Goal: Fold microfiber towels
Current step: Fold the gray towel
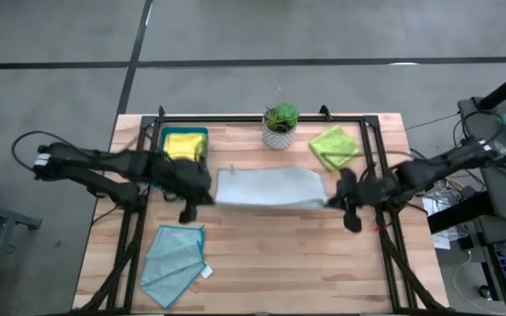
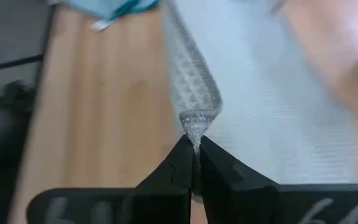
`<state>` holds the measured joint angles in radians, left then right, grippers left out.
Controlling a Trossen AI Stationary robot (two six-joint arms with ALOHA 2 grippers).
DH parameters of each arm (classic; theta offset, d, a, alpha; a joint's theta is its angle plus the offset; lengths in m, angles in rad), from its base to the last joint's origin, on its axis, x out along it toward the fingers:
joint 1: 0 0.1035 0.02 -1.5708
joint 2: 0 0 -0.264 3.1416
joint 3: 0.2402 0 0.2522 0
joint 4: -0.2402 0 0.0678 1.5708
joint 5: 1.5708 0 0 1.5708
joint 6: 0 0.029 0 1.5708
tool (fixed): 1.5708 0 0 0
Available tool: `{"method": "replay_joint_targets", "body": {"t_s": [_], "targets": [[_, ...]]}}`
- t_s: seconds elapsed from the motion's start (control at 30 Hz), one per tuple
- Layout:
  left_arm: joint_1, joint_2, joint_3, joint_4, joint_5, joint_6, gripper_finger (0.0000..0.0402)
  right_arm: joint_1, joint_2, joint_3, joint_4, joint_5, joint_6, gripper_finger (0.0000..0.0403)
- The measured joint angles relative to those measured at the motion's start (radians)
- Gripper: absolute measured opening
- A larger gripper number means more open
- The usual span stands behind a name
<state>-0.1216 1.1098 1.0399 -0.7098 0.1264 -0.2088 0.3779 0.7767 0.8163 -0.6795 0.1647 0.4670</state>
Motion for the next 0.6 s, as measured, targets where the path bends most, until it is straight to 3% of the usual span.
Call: {"method": "replay_joint_targets", "body": {"t_s": [0.23,0.4,0.6], "targets": [[-0.203,0.162,-0.077,0.195,0.001,-0.228,0.0000,0.158,0.102,-0.199,0.320,-0.170,0.283,0.0008],[-0.308,0.300,-0.096,0.410,0.041,-0.326,0.0000,0.265,0.229,-0.269,0.511,-0.225,0.463,0.0008],[-0.346,0.440,-0.070,0.461,0.119,-0.362,0.0000,0.322,0.346,-0.254,0.555,-0.251,0.558,0.0008]]}}
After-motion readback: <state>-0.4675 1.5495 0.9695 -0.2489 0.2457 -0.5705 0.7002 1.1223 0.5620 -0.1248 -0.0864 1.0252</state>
